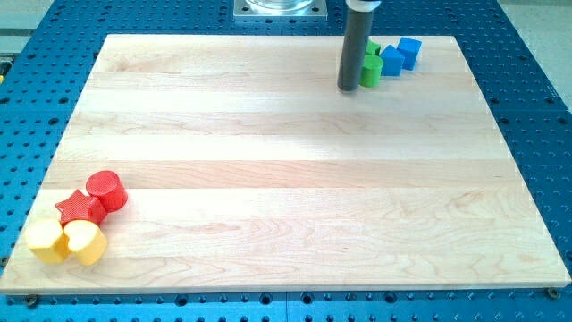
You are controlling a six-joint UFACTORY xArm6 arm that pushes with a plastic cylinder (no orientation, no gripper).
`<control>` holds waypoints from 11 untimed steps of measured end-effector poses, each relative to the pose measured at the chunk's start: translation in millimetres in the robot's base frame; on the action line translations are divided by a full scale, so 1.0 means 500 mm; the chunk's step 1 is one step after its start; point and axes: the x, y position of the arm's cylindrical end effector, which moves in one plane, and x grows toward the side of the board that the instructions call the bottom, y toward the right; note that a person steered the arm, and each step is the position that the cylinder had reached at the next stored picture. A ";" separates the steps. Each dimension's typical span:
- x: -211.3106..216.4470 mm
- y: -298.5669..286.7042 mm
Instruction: Slide the hexagon into the red star
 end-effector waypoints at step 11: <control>0.565 -0.718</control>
